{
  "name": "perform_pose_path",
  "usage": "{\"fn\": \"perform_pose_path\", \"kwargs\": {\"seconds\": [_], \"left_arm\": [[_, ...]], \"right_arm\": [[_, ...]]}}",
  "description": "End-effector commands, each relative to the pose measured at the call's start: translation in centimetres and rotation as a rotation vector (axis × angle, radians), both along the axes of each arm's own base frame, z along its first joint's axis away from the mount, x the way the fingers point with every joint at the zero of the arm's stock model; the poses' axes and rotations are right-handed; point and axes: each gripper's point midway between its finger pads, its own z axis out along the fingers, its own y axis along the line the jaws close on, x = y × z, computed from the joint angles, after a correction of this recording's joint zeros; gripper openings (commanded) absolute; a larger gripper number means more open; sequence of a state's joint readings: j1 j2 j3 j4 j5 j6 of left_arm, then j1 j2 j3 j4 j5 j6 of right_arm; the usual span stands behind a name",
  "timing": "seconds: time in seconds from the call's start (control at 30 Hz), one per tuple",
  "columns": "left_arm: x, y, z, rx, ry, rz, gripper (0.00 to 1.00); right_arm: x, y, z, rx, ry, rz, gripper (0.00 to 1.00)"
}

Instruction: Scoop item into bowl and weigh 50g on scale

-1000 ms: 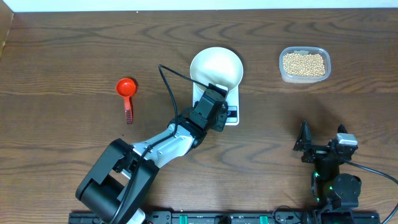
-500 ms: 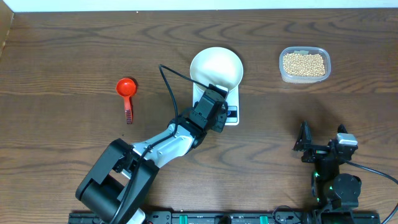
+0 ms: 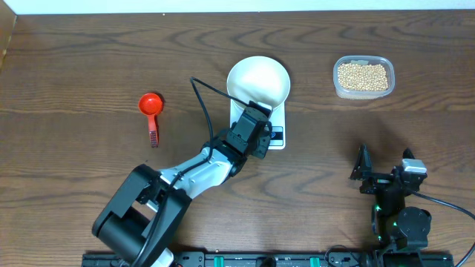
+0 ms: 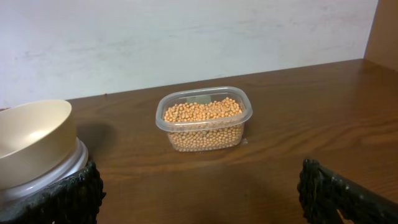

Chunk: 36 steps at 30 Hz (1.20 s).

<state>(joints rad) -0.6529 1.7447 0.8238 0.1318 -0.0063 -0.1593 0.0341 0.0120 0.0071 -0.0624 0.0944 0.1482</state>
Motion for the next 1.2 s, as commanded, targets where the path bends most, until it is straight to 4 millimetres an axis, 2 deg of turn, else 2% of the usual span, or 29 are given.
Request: {"fn": "perform_pose_path", "kwargs": {"seconds": [0.0,0.67,0.83,1.0,1.17], "left_arm": [[-0.1,0.2,-1.3,0.025,0.014,-0.004,0.07],[-0.5,-0.8,-1.5,0.019,0.01,-0.028,0.07],[-0.5,-0.6,-2.2,0.029,0.02,-0.026,0.07],[-0.7,-0.6,-3.7,0.046,0.042,-0.027,0.07],[-0.6,-0.6,-3.9,0.045,0.04,-0.026,0.07]], "right_arm": [[0.0,0.1,0.0,-0.008,-0.003,0.005,0.99],[0.0,0.1,0.0,-0.008,-0.003,0.005,0.99],[0.0,0.1,0.0,-0.008,-0.003,0.004,0.99],[0.0,0.1,0.0,-0.008,-0.003,0.004,0.99],[0.0,0.1,0.0,-0.008,-0.003,0.004,0.99]]}}
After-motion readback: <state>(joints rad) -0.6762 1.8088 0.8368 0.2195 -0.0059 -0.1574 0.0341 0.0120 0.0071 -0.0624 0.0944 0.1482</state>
